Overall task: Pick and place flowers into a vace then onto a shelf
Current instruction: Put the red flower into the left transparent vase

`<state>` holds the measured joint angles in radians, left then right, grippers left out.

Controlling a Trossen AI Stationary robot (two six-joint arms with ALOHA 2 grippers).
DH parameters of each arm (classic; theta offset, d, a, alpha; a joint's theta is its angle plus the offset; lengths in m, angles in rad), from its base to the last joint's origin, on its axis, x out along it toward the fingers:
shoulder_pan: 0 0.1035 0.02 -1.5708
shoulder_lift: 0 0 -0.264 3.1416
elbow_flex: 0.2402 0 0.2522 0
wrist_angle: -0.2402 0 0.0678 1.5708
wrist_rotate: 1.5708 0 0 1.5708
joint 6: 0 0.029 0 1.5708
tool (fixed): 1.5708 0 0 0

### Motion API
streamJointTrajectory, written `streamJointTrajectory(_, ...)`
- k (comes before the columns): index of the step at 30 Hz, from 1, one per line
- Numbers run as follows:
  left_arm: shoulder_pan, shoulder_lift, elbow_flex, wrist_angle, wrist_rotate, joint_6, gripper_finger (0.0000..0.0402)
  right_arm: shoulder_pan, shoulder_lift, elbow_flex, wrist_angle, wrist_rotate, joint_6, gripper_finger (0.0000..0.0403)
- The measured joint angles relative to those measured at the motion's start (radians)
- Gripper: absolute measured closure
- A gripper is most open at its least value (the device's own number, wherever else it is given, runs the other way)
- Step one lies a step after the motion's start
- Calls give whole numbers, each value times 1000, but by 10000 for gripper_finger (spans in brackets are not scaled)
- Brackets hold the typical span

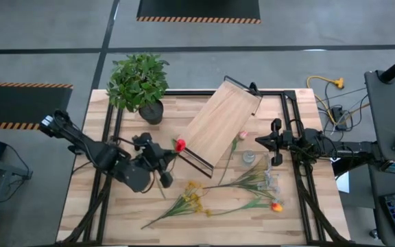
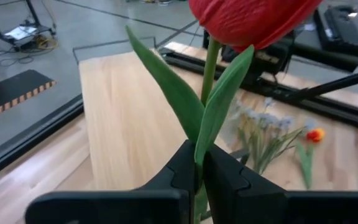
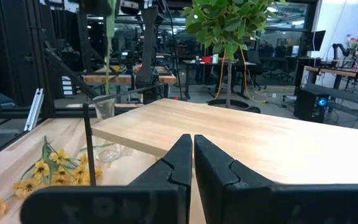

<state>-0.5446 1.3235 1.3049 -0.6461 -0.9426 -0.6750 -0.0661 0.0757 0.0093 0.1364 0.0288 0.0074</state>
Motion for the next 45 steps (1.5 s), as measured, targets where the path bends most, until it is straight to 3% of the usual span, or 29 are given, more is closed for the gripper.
streamJointTrajectory(12,0,-3,-148,54,-40,-16,396,0,0,0,-3,-1,65,394)
streamJointTrajectory(17,0,-9,-228,94,-109,-16,396,0,0,0,2,0,72,394)
streamJointTrajectory(24,-7,-36,-317,169,-110,-15,396,0,0,0,29,0,94,394)
streamJointTrajectory(45,-107,-83,-366,179,-165,81,396,0,-1,0,268,0,-12,394)
